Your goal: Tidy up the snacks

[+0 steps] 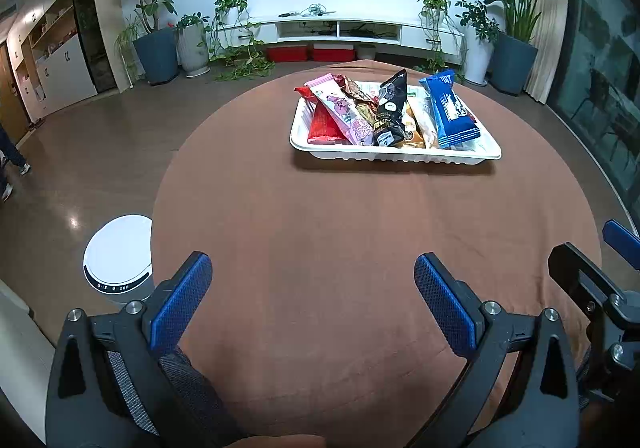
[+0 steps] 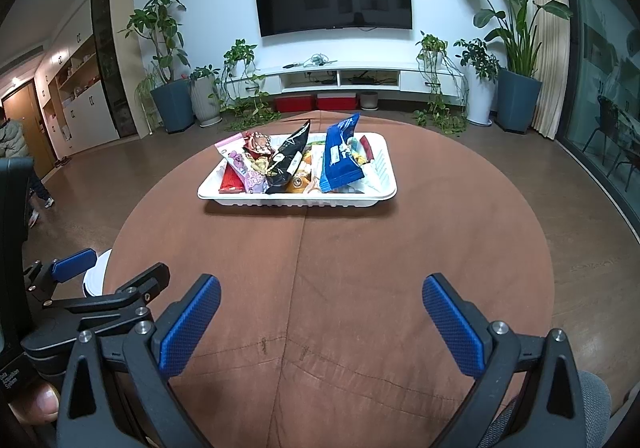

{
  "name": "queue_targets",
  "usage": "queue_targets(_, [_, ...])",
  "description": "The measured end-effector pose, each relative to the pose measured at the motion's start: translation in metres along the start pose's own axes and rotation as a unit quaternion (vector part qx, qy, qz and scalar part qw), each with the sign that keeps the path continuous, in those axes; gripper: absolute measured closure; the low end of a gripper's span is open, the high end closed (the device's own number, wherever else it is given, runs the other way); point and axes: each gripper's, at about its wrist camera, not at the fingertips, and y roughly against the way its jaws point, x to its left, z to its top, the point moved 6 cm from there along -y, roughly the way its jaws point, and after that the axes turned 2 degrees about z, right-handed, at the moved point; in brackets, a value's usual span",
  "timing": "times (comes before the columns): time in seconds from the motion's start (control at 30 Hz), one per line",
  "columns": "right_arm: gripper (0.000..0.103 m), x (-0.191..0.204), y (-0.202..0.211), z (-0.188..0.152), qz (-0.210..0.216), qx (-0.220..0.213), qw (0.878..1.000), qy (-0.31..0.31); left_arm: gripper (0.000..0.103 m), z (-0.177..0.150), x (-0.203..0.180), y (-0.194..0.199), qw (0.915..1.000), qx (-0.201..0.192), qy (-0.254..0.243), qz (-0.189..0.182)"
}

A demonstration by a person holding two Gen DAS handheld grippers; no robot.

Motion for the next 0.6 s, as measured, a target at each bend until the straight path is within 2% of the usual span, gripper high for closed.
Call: queue_targets(0.6, [0.0, -0.006, -0.008, -0.012, 0.0, 0.011, 1.0, -0.004, 0.0, -0.001, -0.001, 0.0, 0.9999, -0.003, -0.009, 0.008])
